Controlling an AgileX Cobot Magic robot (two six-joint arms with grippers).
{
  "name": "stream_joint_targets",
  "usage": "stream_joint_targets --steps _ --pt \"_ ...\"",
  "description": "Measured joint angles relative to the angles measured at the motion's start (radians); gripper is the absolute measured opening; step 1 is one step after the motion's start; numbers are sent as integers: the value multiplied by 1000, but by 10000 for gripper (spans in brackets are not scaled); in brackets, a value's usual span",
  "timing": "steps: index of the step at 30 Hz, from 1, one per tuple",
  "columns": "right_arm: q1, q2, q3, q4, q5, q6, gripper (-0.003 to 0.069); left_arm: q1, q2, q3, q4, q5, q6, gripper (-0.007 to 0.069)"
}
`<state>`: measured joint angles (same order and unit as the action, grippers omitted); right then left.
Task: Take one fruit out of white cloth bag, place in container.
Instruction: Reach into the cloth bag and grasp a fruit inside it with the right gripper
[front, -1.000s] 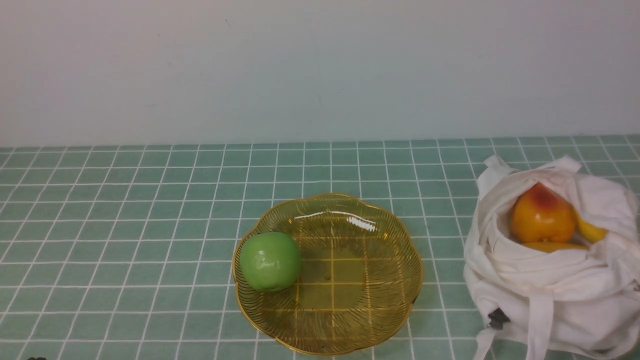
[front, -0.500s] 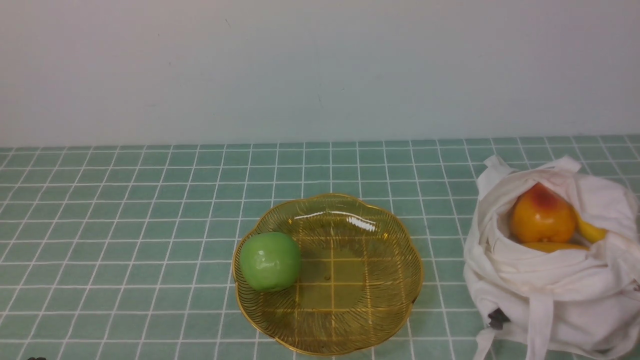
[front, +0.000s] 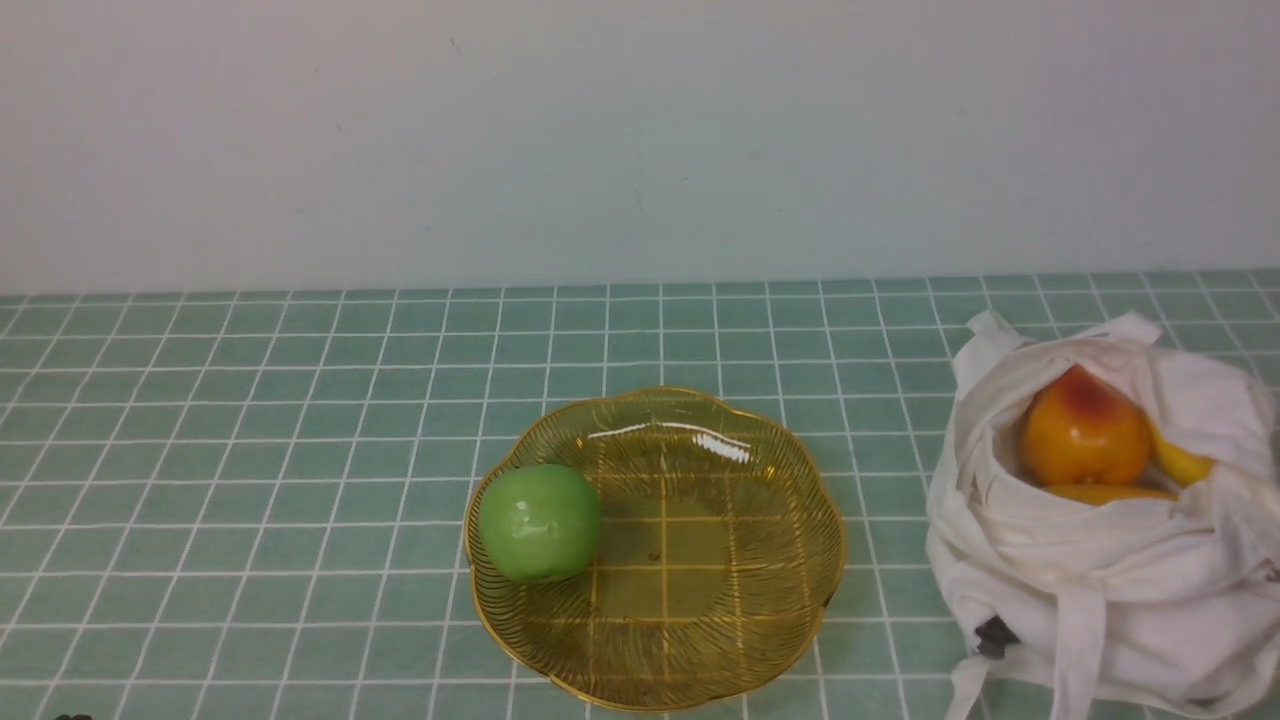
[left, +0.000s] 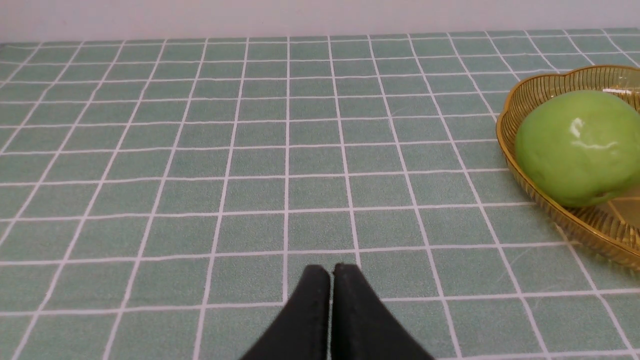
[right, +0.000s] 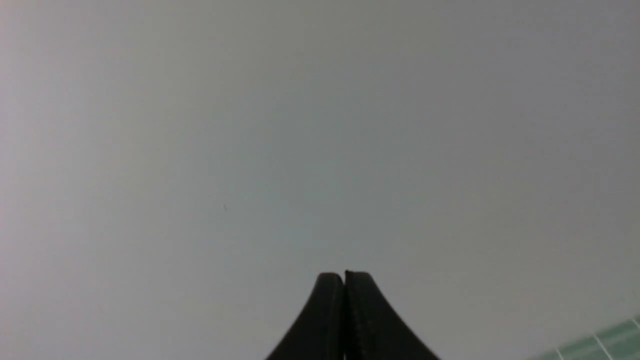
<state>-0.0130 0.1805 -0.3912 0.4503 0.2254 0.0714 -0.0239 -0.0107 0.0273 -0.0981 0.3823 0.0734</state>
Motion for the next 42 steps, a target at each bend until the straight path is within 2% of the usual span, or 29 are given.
stream_joint_targets --steps 3,4,8,15,22,27,28,29,34,37,39,42 --pt "0 212 -176 -89 248 -21 -14 0 0 0 0 0 0 -8" --pt "0 323 -253 -138 389 -25 -14 0 0 0 0 0 0 -8" --pt "2 605 -431 -261 619 -33 -14 0 0 0 0 0 0 -8" --pt "19 1005 -651 -315 744 -141 -12 0 0 0 0 0 0 -8" --pt "110 1219 -739 -410 744 -135 7 0 0 0 0 0 0 -8" --pt "172 1378 -806 -530 715 -47 134 0 0 0 0 0 0 -8" --pt "172 1384 -809 -530 713 -45 141 0 0 0 0 0 0 -8" --pt "173 1426 -831 -552 699 -36 208 0 0 0 0 0 0 -8" --pt "173 1538 -882 -608 686 -3 440 0 0 0 0 0 0 -8" --pt "173 1599 -890 -645 679 28 552 0 0 0 0 0 0 -8" --pt "173 1633 -892 -666 677 47 605 0 0 0 0 0 0 -8" --pt "173 1670 -893 -686 666 63 632 0 0 0 0 0 0 -8"
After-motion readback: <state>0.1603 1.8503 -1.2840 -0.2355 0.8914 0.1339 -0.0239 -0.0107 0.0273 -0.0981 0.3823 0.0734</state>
